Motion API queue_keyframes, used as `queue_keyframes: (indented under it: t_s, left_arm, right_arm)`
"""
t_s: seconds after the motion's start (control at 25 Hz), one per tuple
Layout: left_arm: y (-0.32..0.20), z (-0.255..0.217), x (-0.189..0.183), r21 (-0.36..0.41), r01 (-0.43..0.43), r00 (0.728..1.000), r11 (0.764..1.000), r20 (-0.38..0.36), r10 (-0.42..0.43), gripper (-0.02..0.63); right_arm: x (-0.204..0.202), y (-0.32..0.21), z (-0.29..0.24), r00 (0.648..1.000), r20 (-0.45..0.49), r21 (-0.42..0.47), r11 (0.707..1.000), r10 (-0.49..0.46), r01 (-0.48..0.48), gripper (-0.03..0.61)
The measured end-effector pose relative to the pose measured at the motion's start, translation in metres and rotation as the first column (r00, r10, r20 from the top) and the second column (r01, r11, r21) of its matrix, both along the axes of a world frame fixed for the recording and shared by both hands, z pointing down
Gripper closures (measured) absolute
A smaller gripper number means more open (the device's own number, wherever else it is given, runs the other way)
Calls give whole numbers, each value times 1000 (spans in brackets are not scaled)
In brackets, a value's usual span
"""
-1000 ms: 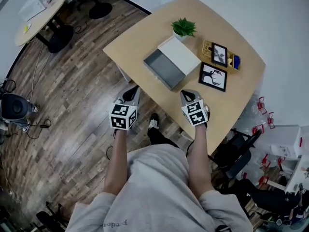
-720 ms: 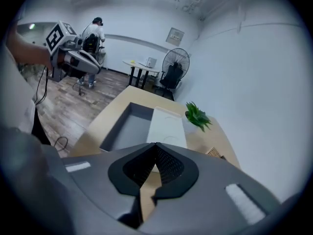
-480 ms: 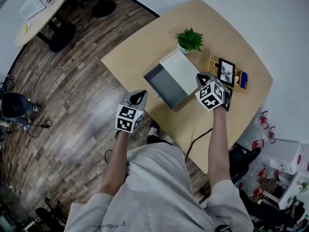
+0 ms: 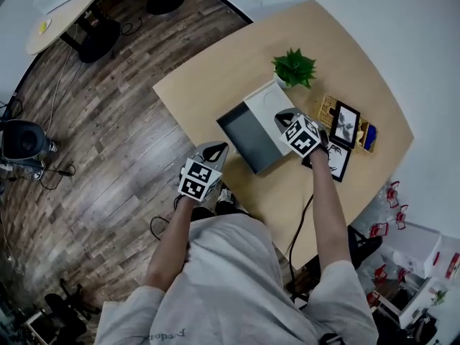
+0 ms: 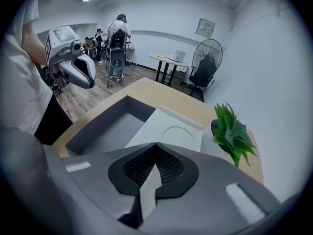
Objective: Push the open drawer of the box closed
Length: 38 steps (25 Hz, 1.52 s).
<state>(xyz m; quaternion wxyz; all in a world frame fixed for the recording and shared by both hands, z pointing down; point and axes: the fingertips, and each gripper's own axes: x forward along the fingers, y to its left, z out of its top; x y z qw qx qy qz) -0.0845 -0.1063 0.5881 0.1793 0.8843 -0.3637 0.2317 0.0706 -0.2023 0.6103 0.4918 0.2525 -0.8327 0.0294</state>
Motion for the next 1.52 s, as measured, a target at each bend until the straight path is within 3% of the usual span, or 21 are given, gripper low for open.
queue_keyframes:
  t_s: [0.36,0.72,0.96,1.2,1.44,1.52]
  left_arm:
    - [-7,33,5,-72,-1,1000,997,-4,0,561]
    - [-1,57,9,-110,-18,1000,994,12,19,561]
    - [7,71,11,-137,-25,999,990,34,30,560]
    - [15,89,10,-167,-49,994,985,85,64,560]
    - [18,90,18,-185,-82,991,979,87,100,558]
    - [17,95,19,-181,-91,990,979,92,109,522]
  right_arm:
    - [-11,-13,8,978,206,-111,994,11,13,577]
    - [-15,-14,17,947,319,-168,986,39,16,577]
    - [-17,-13,17,947,321,-114,993,11,27,577]
    - [-14,-14,17,948,317,-104,994,10,24,577]
    - [-16,-12,16,948,317,-112,993,10,27,577]
    - [-16,-13,15,949,316,-111,993,10,26,577]
